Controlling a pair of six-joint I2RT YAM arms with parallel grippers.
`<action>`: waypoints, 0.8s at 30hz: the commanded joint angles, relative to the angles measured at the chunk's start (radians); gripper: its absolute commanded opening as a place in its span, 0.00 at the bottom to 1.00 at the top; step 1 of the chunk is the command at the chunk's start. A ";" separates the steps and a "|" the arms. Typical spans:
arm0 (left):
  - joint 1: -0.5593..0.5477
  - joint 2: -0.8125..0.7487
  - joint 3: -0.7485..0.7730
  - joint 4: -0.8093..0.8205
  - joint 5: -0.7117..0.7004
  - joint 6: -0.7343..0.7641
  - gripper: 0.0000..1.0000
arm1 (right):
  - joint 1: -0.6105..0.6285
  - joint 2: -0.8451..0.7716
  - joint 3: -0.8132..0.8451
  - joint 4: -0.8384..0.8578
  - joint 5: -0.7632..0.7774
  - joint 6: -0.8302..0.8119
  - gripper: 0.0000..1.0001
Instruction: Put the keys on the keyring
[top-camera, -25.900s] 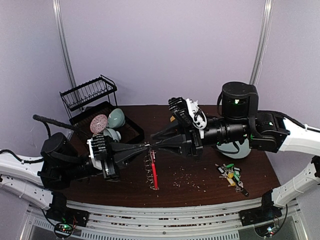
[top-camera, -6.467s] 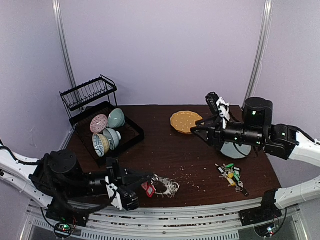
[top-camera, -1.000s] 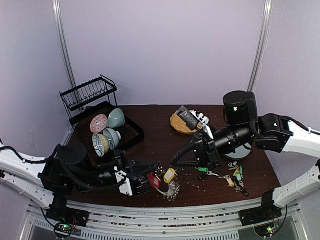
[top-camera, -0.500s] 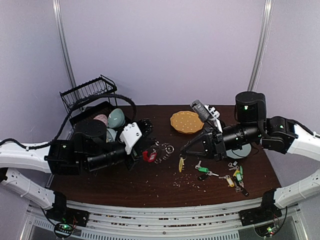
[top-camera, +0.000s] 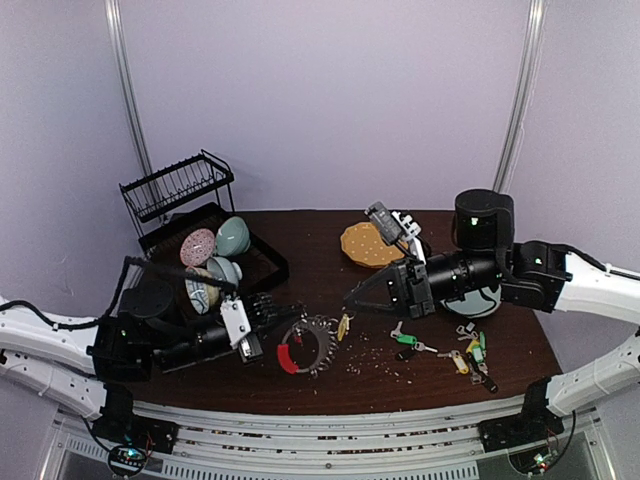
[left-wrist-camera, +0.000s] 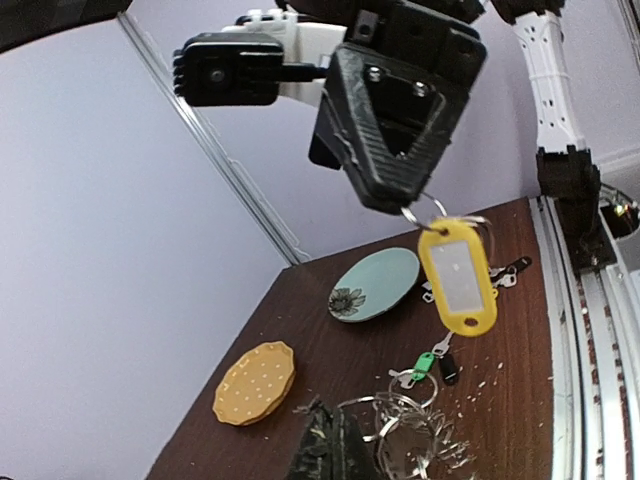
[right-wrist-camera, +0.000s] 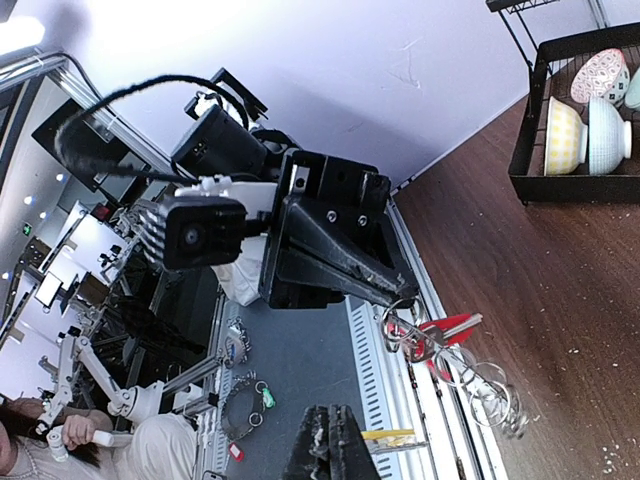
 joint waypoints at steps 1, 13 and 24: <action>-0.012 -0.009 -0.045 0.367 0.006 0.322 0.00 | 0.018 -0.008 -0.021 0.113 -0.022 0.058 0.00; -0.044 0.040 -0.028 0.426 0.109 0.488 0.00 | 0.037 0.021 0.010 0.147 -0.023 0.053 0.00; -0.052 0.083 -0.015 0.425 0.012 0.427 0.00 | -0.072 -0.028 -0.044 -0.049 0.060 -0.052 0.00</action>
